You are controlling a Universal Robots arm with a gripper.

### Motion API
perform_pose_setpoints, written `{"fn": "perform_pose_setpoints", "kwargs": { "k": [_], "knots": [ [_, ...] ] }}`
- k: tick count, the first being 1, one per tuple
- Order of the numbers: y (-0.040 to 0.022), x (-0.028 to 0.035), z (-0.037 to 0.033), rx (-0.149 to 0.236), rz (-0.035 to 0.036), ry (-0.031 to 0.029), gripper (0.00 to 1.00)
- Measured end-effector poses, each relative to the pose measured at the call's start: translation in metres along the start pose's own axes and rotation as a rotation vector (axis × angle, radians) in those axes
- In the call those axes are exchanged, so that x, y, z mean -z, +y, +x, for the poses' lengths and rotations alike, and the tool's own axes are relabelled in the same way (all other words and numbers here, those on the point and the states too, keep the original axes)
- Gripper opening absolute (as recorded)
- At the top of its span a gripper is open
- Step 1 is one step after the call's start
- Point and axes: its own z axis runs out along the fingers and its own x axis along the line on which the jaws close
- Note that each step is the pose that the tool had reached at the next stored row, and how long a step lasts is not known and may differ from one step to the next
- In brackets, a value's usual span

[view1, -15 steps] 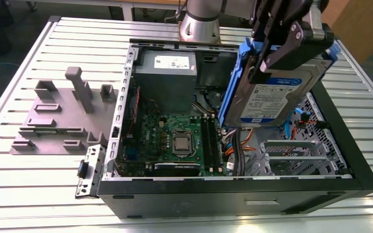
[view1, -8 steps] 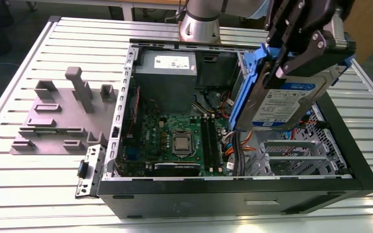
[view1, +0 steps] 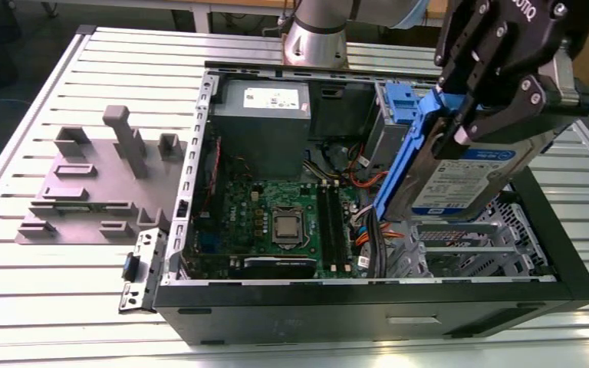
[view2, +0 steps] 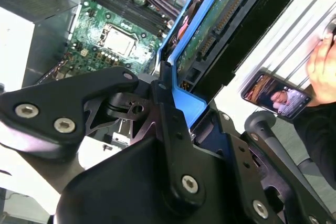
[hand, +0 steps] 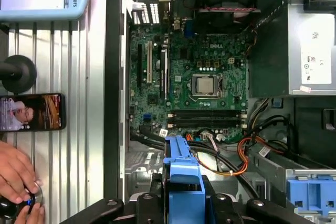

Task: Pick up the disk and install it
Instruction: 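Insert the disk into the insertion slot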

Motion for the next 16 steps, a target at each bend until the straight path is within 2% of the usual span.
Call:
{"fn": "perform_pose_setpoints", "kwargs": {
  "k": [5, 10, 16],
  "knots": [
    [-0.0095, -0.0012, 0.0030, 0.000, 0.0000, 0.0000, 0.36],
    [-0.0209, -0.0029, 0.0032, 0.000, 0.0000, 0.0001, 0.36],
    [-0.0288, -0.0058, 0.0030, 0.005, 0.0000, 0.0002, 0.36]
  ]
}}
